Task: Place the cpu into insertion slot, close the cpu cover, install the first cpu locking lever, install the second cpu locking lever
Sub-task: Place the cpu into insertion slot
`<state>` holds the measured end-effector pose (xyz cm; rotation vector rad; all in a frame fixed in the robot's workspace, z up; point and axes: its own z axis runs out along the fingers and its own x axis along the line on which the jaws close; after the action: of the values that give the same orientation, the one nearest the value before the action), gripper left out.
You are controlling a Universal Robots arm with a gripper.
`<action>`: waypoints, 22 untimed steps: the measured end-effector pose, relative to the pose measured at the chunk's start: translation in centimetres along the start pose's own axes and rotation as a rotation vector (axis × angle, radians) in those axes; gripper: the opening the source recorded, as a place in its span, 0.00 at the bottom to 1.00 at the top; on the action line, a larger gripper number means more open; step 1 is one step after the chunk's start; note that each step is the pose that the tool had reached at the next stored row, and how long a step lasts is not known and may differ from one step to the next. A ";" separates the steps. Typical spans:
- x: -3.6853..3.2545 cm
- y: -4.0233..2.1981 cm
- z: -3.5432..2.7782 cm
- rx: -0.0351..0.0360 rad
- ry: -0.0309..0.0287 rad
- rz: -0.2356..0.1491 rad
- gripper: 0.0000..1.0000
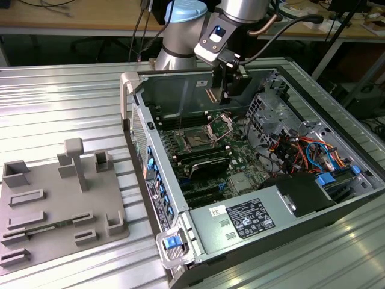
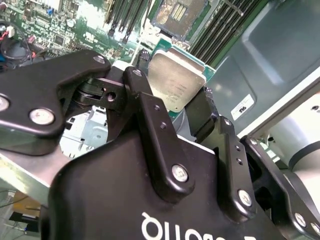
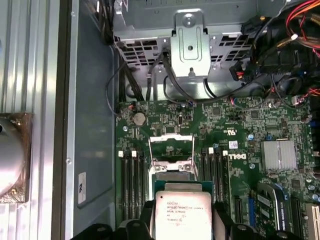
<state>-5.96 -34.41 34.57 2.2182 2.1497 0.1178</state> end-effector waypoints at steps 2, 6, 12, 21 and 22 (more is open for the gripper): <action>-0.02 -0.41 0.50 0.0003 0.0012 -0.013 0.55; -0.06 -1.27 1.45 0.0010 0.0052 -0.046 0.55; -0.07 -1.65 1.96 0.0012 0.0098 -0.058 0.55; -0.05 -1.73 2.15 0.0013 0.0124 -0.060 0.55; -0.05 -1.73 2.15 0.0013 0.0124 -0.060 0.55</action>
<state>-7.49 -34.37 32.27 2.1571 2.2205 0.1280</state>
